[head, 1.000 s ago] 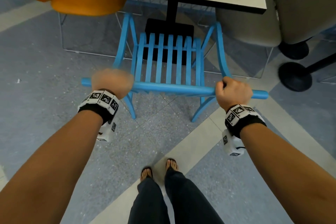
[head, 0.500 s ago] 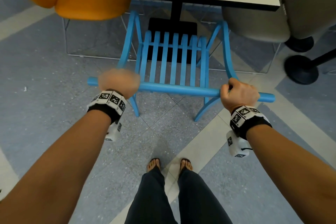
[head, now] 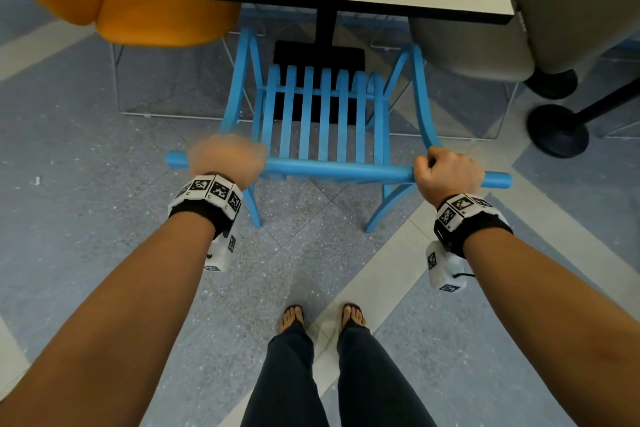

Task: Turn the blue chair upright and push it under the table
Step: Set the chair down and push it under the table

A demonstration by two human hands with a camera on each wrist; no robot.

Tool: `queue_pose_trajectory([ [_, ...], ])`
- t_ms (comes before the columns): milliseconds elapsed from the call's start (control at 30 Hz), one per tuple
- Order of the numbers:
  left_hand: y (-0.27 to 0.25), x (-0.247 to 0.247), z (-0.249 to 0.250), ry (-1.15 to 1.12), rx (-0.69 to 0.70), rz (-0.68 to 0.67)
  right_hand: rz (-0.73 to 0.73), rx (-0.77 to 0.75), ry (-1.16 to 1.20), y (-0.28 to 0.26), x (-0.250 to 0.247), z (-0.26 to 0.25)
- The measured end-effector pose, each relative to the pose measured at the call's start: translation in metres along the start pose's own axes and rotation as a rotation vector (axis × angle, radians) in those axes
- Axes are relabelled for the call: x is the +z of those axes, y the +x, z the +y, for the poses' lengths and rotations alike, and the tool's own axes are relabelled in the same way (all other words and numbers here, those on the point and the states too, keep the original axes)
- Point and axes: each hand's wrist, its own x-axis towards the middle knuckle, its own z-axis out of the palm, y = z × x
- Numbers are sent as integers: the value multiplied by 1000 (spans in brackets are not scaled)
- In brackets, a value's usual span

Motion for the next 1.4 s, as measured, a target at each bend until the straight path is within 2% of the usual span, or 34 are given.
queue_pose_trajectory([
  [433, -11, 4, 3, 35, -35, 3, 44, -18, -1, -1, 4, 11],
  [800, -15, 5, 1, 49, -18, 5, 32, -28, 15, -5, 6, 12],
  [1000, -9, 4, 10, 36, -6, -5, 78, -20, 3, 0, 3, 17],
  [1400, -1, 1, 9, 17, -22, -4, 40, -18, -9, 4, 0, 9],
])
